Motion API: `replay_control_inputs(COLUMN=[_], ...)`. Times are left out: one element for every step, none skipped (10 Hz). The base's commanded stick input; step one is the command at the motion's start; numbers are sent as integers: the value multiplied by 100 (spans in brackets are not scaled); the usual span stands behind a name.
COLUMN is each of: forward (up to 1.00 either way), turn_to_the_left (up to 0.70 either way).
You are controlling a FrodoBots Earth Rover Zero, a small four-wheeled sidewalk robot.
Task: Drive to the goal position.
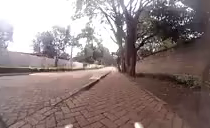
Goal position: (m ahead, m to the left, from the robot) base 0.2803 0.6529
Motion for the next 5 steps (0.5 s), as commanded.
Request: replay_control_inputs(forward=[50, 50, 50, 50, 50], turn_to_the_left=[-47, -45, -34, -19, -3])
